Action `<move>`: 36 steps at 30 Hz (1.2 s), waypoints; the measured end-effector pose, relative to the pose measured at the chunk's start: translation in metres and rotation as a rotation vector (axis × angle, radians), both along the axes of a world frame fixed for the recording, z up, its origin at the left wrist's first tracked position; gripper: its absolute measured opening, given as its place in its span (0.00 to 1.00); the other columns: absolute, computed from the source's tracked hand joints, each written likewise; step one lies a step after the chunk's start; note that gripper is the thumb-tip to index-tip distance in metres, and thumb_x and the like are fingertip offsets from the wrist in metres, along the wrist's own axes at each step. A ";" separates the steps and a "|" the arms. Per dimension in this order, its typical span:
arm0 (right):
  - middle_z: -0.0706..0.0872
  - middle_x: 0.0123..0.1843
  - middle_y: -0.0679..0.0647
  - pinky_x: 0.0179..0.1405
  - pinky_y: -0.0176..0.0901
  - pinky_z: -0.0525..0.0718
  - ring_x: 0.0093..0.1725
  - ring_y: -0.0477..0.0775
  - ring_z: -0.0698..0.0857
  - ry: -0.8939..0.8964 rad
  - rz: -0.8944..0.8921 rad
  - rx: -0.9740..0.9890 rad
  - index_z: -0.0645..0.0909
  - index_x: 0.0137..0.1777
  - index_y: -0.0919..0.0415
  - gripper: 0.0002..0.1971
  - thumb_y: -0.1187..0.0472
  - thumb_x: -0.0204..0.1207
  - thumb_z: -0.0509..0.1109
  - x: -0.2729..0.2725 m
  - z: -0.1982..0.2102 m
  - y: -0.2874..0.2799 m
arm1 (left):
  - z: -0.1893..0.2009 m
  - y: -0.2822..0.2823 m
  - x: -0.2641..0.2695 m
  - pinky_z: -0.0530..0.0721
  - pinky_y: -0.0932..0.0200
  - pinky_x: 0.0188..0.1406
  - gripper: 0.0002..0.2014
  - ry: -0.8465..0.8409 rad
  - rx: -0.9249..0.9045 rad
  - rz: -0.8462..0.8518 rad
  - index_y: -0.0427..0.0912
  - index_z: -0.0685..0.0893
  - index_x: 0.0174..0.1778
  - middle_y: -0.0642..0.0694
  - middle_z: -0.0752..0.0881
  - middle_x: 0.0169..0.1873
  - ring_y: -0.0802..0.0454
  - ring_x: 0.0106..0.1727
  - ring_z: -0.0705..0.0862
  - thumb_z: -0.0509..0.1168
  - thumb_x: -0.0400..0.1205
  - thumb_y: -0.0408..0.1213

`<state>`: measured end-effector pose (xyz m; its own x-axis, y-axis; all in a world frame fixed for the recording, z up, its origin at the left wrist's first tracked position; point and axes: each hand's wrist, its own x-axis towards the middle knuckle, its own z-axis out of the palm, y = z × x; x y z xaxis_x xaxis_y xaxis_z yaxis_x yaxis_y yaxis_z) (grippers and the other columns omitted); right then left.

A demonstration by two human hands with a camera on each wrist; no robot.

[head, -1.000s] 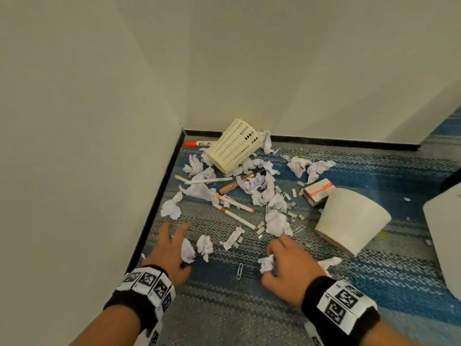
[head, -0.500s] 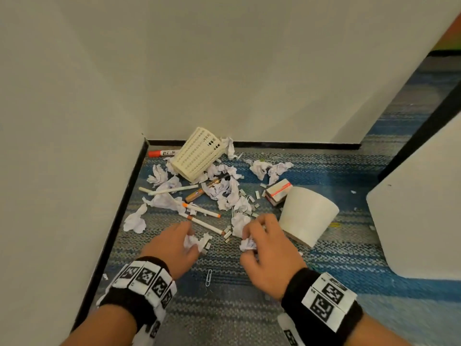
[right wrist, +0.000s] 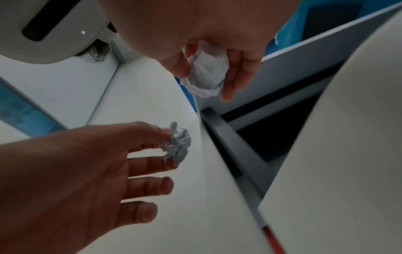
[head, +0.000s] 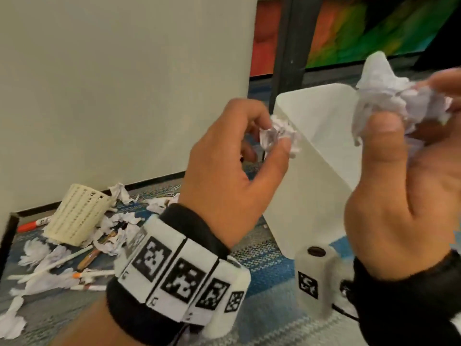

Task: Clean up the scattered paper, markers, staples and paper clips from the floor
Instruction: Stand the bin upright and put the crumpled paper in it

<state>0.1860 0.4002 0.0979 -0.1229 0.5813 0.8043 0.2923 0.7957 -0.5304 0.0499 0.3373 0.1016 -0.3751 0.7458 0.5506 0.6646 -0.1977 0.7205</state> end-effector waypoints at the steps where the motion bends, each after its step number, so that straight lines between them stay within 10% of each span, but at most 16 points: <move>1: 0.70 0.60 0.58 0.59 0.31 0.71 0.56 0.36 0.72 -0.013 -0.061 -0.002 0.66 0.62 0.71 0.14 0.60 0.85 0.55 0.011 0.001 0.007 | 0.004 0.012 0.010 0.76 0.72 0.34 0.10 0.017 0.027 -0.015 0.54 0.70 0.45 0.56 0.80 0.38 0.54 0.36 0.81 0.66 0.78 0.41; 7: 0.72 0.61 0.52 0.66 0.65 0.69 0.65 0.54 0.72 -0.290 -0.277 -0.249 0.72 0.67 0.56 0.17 0.50 0.82 0.57 0.040 -0.020 0.033 | -0.023 0.065 0.046 0.70 0.78 0.54 0.12 0.085 -0.119 -0.143 0.50 0.81 0.61 0.56 0.84 0.56 0.64 0.56 0.78 0.60 0.83 0.43; 11: 0.79 0.56 0.58 0.59 0.51 0.72 0.59 0.55 0.76 -0.235 -0.179 -0.174 0.79 0.58 0.58 0.11 0.58 0.79 0.61 0.043 -0.025 0.017 | -0.040 0.053 0.034 0.74 0.74 0.55 0.11 0.117 -0.036 -0.066 0.49 0.83 0.58 0.53 0.83 0.54 0.64 0.56 0.78 0.58 0.84 0.40; 16: 0.80 0.43 0.52 0.46 0.29 0.71 0.44 0.42 0.76 -0.194 0.355 -0.166 0.82 0.47 0.62 0.07 0.67 0.75 0.63 0.005 -0.057 -0.032 | -0.081 0.000 -0.016 0.72 0.76 0.41 0.08 0.146 -0.272 -0.047 0.50 0.81 0.45 0.58 0.81 0.38 0.65 0.41 0.78 0.56 0.82 0.44; 22: 0.77 0.48 0.48 0.46 0.41 0.75 0.48 0.51 0.81 -0.919 0.575 -0.585 0.79 0.56 0.52 0.11 0.60 0.77 0.58 -0.053 -0.191 -0.053 | -0.162 -0.119 -0.092 0.70 0.69 0.31 0.05 0.128 -0.941 0.107 0.56 0.77 0.45 0.56 0.81 0.34 0.61 0.33 0.77 0.57 0.82 0.45; 30: 0.71 0.74 0.50 0.59 0.55 0.81 0.65 0.63 0.80 -1.577 0.650 -0.375 0.64 0.76 0.46 0.22 0.55 0.82 0.58 -0.090 -0.254 -0.103 | -0.216 -0.283 -0.141 0.77 0.60 0.47 0.19 -0.084 -1.244 0.388 0.66 0.68 0.36 0.52 0.76 0.46 0.53 0.44 0.79 0.59 0.78 0.31; 33: 0.80 0.65 0.53 0.50 0.54 0.84 0.59 0.62 0.82 -1.627 0.533 -0.298 0.73 0.69 0.47 0.20 0.58 0.77 0.66 -0.102 -0.250 -0.112 | -0.220 -0.323 -0.142 0.80 0.49 0.52 0.26 -0.123 -1.219 0.419 0.65 0.68 0.37 0.48 0.75 0.47 0.46 0.47 0.80 0.57 0.71 0.21; 36: 0.85 0.35 0.52 0.27 0.50 0.84 0.37 0.60 0.83 -1.485 0.554 -0.160 0.87 0.40 0.50 0.14 0.57 0.54 0.84 -0.119 -0.240 -0.127 | -0.219 -0.355 -0.140 0.78 0.49 0.55 0.27 -0.172 -1.287 0.477 0.64 0.65 0.38 0.49 0.70 0.49 0.45 0.50 0.79 0.59 0.69 0.20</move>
